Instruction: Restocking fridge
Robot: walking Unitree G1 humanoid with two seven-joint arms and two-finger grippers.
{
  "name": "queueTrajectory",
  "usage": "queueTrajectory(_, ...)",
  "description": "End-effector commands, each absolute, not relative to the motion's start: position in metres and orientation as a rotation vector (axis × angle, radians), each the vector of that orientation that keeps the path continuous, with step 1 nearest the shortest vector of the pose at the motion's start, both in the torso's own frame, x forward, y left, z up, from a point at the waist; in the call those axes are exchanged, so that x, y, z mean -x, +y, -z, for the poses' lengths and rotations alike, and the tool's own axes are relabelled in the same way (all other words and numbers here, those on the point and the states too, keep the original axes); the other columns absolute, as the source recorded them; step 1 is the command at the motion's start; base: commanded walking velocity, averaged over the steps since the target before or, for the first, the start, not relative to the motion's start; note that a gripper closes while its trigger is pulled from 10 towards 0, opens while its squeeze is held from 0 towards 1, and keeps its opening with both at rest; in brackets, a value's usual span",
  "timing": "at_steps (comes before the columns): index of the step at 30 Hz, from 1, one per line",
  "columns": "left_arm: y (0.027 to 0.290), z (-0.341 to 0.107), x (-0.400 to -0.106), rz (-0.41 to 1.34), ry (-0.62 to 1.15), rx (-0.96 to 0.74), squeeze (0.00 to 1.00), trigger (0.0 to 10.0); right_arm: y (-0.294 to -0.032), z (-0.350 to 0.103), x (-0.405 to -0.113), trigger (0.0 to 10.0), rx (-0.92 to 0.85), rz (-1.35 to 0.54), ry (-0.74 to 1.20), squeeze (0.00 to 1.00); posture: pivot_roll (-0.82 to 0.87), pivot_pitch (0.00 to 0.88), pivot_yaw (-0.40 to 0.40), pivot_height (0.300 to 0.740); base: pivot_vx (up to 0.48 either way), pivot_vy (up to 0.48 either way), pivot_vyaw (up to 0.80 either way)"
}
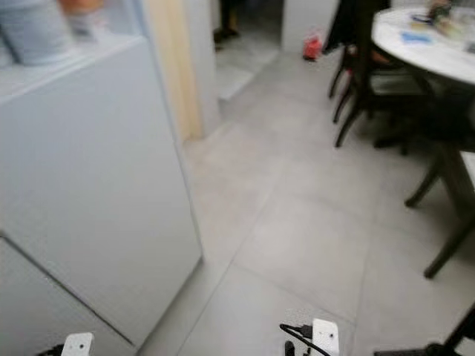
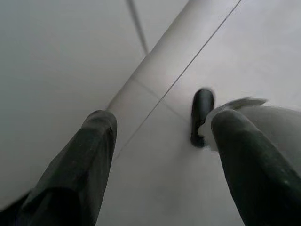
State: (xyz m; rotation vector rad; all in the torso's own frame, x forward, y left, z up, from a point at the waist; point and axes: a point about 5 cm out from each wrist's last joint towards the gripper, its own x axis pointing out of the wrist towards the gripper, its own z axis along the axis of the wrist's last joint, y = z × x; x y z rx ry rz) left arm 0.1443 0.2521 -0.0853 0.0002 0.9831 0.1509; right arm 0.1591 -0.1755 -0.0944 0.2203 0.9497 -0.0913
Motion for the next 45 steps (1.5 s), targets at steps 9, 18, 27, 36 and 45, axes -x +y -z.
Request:
queueTrajectory(9,0.2485,0.0867,-0.1438,-0.141,0.993,0.004,0.0,10.0,-0.1824,0.0953,-0.1554,10.0,-0.207,0.109,0.961,0.0,-0.08,0.0,0.018,0.74,0.0,0.0,0.8)
queueTrajectory(18,0.2473,0.0872,-0.1434,-0.137,0.994,0.004,0.0,10.0,-0.1828,0.0951,-0.1557,10.0,-0.198,0.098,0.963,0.0,-0.07,0.0,0.012,0.74,0.0,0.0,0.8)
queueTrajectory(27,0.2469,0.0877,-0.1426,-0.148,0.995,0.012,0.0,10.0,-0.1833,0.0953,-0.1554,10.0,-0.192,0.091,0.968,0.0,-0.07,0.0,0.006,0.74,0.0,0.0,0.8)
queueTrajectory(36,0.2462,0.0879,-0.1425,-0.142,0.996,0.008,0.0,10.0,-0.1839,0.0952,-0.1554,10.0,-0.194,0.096,0.967,0.0,-0.07,0.0,0.005,0.74,0.0,0.0,0.8)
queueTrajectory(45,0.2471,0.088,-0.1418,-0.148,1.001,0.001,0.0,10.0,-0.1836,0.0952,-0.1556,10.0,-0.191,0.091,0.969,0.0,-0.07,0.0,0.003,0.74,0.0,0.0,0.8)
